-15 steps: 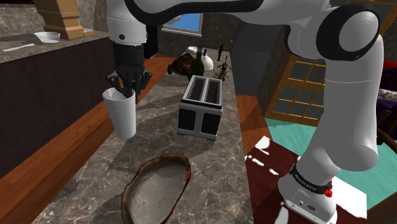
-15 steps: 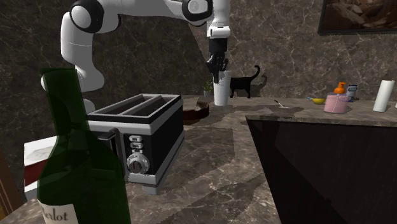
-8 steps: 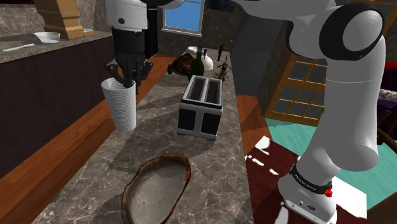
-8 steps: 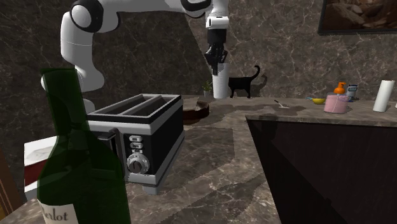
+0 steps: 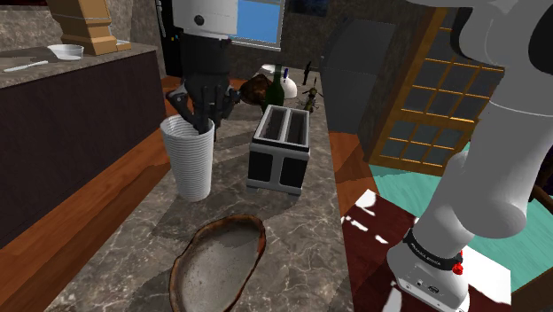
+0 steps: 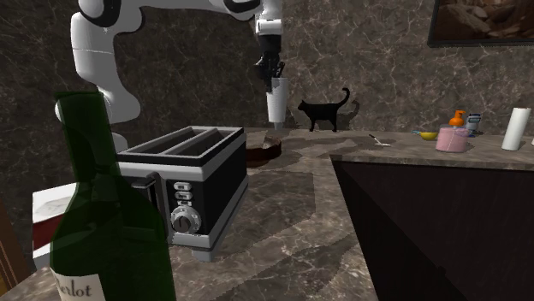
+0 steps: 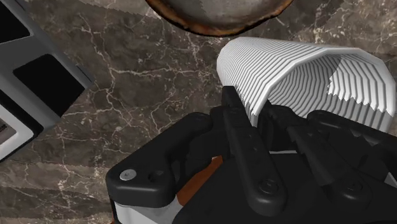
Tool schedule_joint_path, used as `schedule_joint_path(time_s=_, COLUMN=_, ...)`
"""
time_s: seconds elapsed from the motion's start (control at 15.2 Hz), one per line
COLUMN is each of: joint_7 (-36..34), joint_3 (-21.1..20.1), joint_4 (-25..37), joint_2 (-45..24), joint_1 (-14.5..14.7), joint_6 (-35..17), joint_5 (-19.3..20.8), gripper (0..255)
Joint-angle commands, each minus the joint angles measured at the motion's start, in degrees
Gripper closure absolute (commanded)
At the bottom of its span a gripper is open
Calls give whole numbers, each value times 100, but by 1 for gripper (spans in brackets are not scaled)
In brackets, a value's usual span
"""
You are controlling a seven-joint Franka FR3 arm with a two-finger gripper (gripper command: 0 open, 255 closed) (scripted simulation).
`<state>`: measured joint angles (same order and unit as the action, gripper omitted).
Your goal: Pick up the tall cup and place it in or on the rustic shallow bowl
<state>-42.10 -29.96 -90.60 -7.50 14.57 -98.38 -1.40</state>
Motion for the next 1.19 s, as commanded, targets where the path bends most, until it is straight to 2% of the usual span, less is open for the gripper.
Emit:
schedule_joint_path(time_s=0.0, joint_7=-114, joint_3=-73, joint_4=-237, joint_2=340, joint_1=39, joint_6=52, joint_5=-163, gripper=255)
schedule_joint_path(time_s=0.26, joint_7=-279, joint_3=-185, joint_4=-821, joint_2=1111, joint_1=127, joint_6=112, joint_5=-560, gripper=255)
schedule_joint_path(time_s=1.12, joint_7=-182, joint_3=-199, joint_4=-1854, joint_2=1143, joint_1=150, joint_6=-888, joint_5=-605, gripper=255)
